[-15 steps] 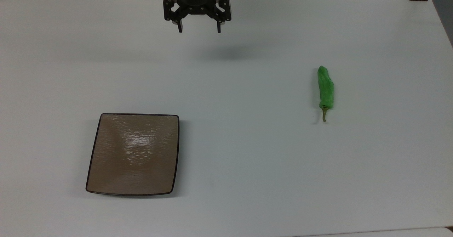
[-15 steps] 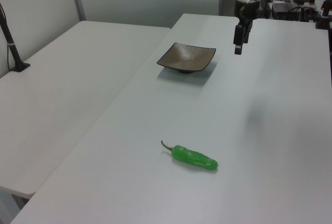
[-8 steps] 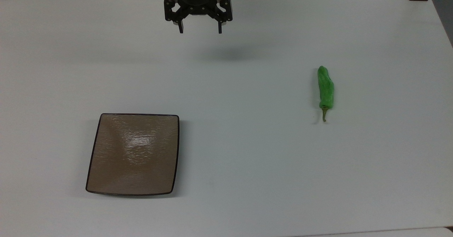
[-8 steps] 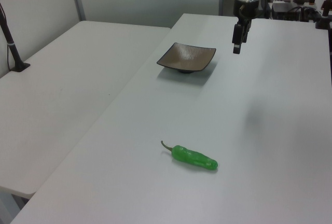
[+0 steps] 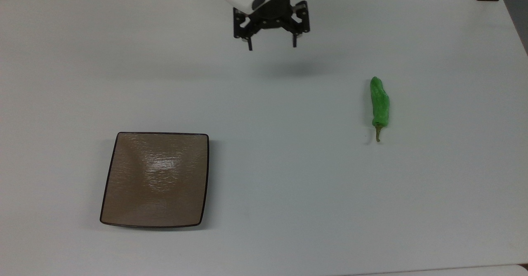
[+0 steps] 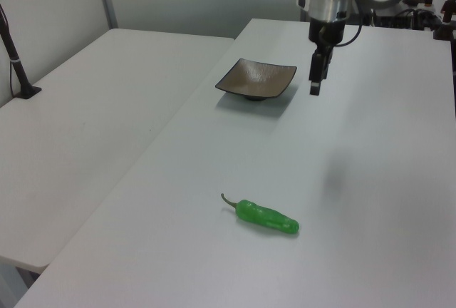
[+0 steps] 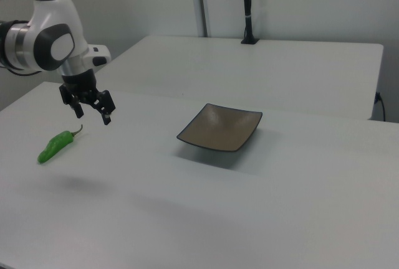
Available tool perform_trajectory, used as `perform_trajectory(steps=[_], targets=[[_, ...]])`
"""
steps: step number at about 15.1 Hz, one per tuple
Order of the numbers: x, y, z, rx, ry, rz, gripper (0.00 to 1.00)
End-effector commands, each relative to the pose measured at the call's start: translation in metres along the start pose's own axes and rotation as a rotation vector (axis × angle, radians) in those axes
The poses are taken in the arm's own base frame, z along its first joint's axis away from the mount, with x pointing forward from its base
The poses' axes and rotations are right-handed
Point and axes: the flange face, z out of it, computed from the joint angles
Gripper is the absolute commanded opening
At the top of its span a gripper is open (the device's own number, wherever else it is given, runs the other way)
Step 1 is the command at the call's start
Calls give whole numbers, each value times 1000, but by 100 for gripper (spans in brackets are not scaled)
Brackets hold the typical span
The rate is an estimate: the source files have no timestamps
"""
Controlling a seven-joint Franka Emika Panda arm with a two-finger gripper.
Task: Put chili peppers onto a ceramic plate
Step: 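Move the open gripper over the green chili pepper and lower it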
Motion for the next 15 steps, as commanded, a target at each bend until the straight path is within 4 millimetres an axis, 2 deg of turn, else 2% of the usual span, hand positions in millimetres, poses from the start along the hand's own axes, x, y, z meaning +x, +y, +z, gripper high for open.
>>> perform_trajectory(steps=[1, 3, 6, 10, 15], targets=[[20, -48, 9, 49, 37, 52, 100], [30, -71, 16, 61, 35, 95, 100], [33, -111, 22, 93, 65, 109, 100], [34, -152, 60, 121, 94, 152, 100], [51, -188, 96, 184, 115, 209, 100]])
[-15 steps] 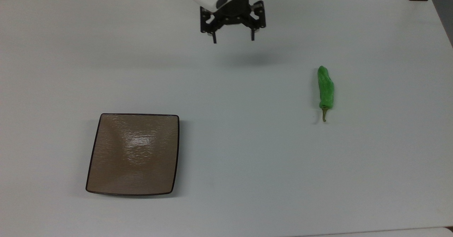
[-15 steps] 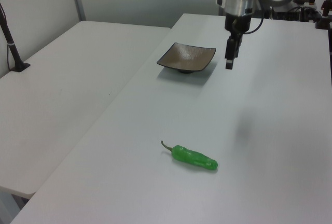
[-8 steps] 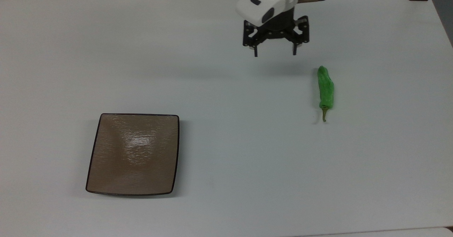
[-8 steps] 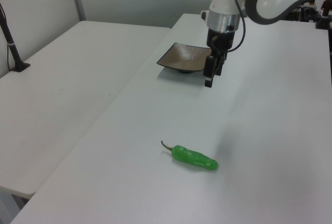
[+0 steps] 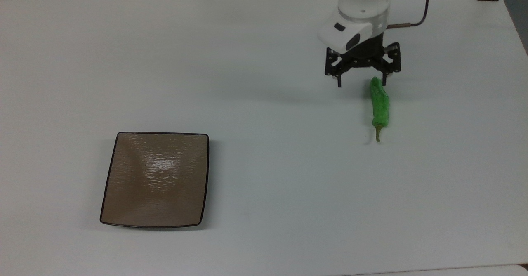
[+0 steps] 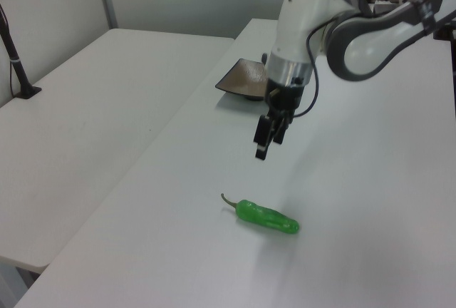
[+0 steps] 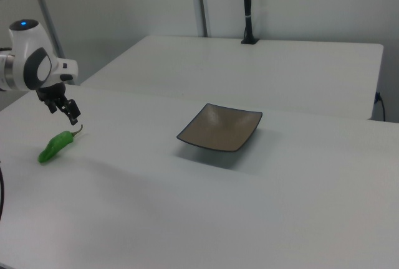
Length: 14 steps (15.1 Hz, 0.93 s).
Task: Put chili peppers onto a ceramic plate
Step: 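Move the open gripper over the green chili pepper and lower it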
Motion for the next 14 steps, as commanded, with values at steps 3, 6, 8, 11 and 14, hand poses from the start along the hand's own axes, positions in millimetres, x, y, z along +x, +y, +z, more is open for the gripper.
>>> perform_trajectory(steps=[3, 6, 8, 11, 14], targets=[[-3, -47, 45, 50, 16, 26, 100], [-15, -59, 70, 55, 3, 7, 100], [-25, -68, 85, 50, -18, -7, 100], [-28, -70, 103, 48, 4, 0, 100], [-30, -69, 108, 32, 8, -7, 95]])
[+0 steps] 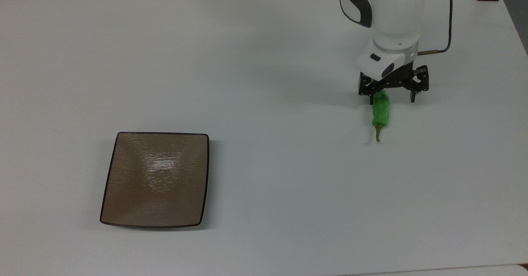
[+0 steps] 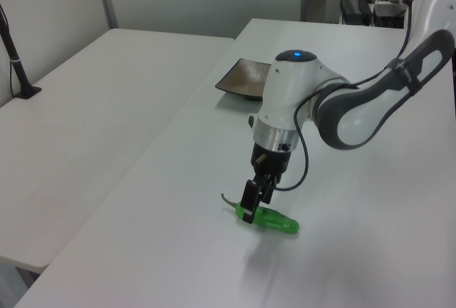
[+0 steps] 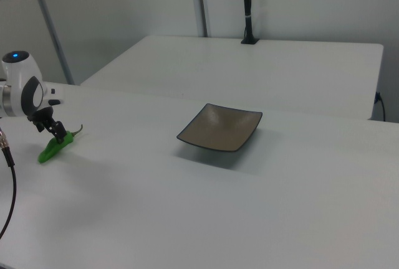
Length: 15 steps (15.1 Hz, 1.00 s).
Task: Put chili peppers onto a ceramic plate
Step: 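Close the gripper on the green chili pepper's body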
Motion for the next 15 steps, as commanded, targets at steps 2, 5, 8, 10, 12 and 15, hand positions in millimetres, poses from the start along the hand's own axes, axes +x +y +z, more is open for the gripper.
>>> perform_trajectory(steps=[2, 5, 8, 10, 12, 15], targets=[[-1, -1, 14, -16, 10, 7, 89], [-2, -1, 17, -31, 16, -13, 47], [-1, 0, 17, -33, 16, -12, 15], [2, 3, 13, -33, 20, -10, 11], [7, 6, 3, -46, 32, -25, 11], [10, 12, -12, -111, 24, -71, 11]])
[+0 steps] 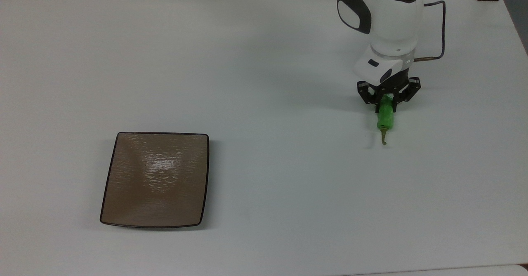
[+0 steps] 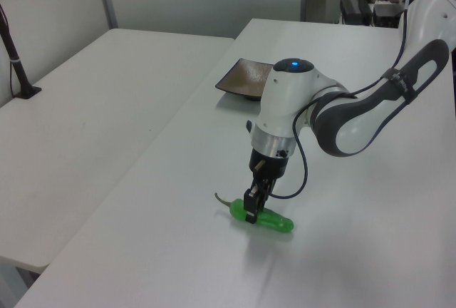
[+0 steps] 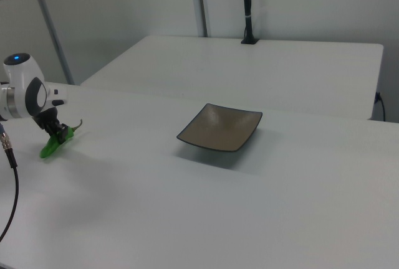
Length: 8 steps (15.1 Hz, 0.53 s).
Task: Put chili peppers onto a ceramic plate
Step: 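Close the gripper on the green chili pepper's body, then lift the chili pepper and carry it over the brown plate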
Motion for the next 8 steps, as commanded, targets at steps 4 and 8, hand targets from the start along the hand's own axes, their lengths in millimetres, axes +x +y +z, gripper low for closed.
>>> perform_trajectory(steps=[4, 8], targets=[[11, 31, -49, -158, -64, -186, 11], [35, 86, -67, -242, -116, -276, 11]])
